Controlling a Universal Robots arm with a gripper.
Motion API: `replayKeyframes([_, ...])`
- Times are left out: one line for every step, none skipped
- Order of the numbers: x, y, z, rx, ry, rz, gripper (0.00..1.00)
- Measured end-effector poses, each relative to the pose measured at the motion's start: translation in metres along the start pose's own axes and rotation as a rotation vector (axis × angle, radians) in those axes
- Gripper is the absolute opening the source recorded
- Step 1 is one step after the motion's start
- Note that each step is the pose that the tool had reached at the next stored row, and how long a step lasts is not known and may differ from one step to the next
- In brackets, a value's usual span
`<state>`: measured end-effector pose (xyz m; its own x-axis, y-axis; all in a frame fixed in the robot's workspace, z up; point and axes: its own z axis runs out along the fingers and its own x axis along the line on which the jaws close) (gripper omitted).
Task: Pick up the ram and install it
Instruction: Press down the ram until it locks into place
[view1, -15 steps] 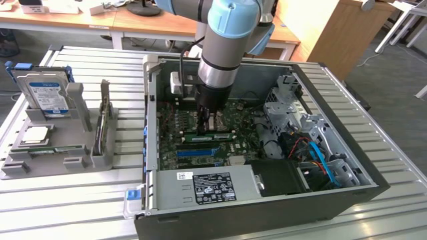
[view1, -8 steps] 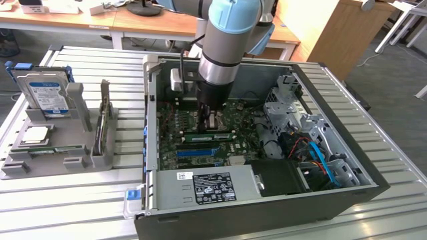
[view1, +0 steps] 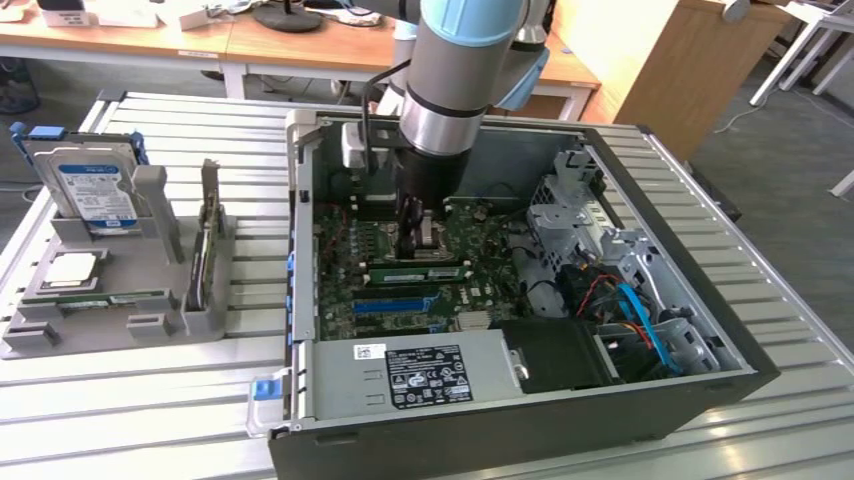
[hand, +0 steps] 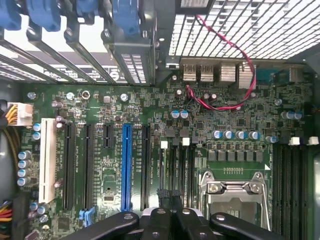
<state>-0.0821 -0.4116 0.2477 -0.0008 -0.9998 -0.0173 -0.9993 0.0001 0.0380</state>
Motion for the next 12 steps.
replayKeyframes([0.0,0.0,0.0,0.0001,-0.0002,0.0,0.11])
replayKeyframes([0.0,0.0,0.0,0.0001,-0.0002,0.0,0.11])
replayKeyframes([0.0,0.0,0.0,0.0001,-0.0002,0.0,0.11])
replayKeyframes([0.0,0.0,0.0,0.0,-0.0002,0.0,0.11])
replayKeyframes([0.0,0.0,-0.0001,0.0,-0.0001,0.0,0.11])
replayKeyframes([0.0,-0.0003,-0.0001,0.0,0.0,0.0,0.11])
replayKeyframes([0.0,-0.0012,-0.0002,-0.0001,0.0002,0.0,0.11])
replayKeyframes([0.0,-0.0025,-0.0003,-0.0002,0.0002,0.0,0.11])
replayKeyframes([0.0,-0.0042,-0.0003,-0.0001,0.0001,0.0,0.11])
replayKeyframes([0.0,-0.006,-0.0003,0.0,0.0001,-0.001,0.11])
replayKeyframes([0.0,-0.0082,-0.0004,0.0,0.0001,-0.001,0.11])
replayKeyframes([0.0,-0.0105,-0.0005,0.0,0.0,-0.002,0.11])
